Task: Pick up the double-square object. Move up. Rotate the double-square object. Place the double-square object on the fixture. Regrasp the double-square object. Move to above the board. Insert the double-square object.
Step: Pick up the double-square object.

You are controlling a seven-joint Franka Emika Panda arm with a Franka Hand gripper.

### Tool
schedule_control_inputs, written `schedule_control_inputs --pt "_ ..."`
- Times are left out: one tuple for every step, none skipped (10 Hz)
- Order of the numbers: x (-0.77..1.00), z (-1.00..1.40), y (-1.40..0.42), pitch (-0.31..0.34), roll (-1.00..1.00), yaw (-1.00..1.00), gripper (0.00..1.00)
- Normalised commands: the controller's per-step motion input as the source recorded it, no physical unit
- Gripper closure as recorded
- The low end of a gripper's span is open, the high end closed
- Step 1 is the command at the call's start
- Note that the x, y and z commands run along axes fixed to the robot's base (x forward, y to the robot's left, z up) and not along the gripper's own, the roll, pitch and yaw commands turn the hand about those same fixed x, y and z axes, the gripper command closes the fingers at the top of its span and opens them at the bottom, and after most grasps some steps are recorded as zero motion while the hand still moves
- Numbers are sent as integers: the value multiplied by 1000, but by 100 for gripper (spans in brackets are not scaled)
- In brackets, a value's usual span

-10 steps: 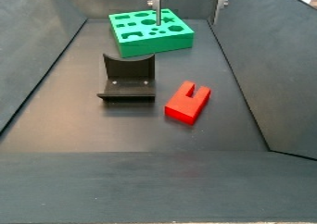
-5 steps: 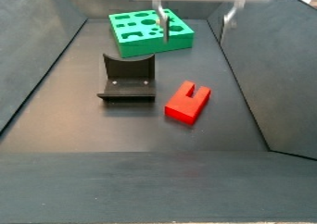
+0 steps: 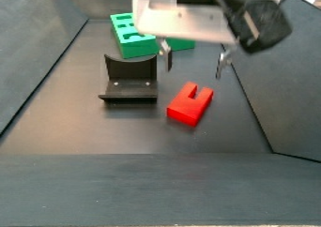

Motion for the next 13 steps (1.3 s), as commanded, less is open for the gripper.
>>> schedule_control_inputs --pt "-346 -954 0 -140 16 -237 0" --pt "-254 -291 71 -64 -37 -189 0" --pt "0 -17 -14 0 0 0 0" --pt "0 -89 0 0 0 0 0" --pt "-163 -309 -69 -83 0 0 0" --pt "-209 -406 -80 -93 0 0 0" --pt "-200 -446 -71 -91 0 0 0" --pt "-174 -471 -60 -100 0 0 0" --pt "-174 -491 -34 -103 0 0 0" --pt "-229 -520 -66 -106 0 0 0" --pt "0 -409 -109 -127 -56 0 0" --pt "220 -43 -163 -14 -59 0 0" --pt "346 91 -134 -51 -130 0 0"
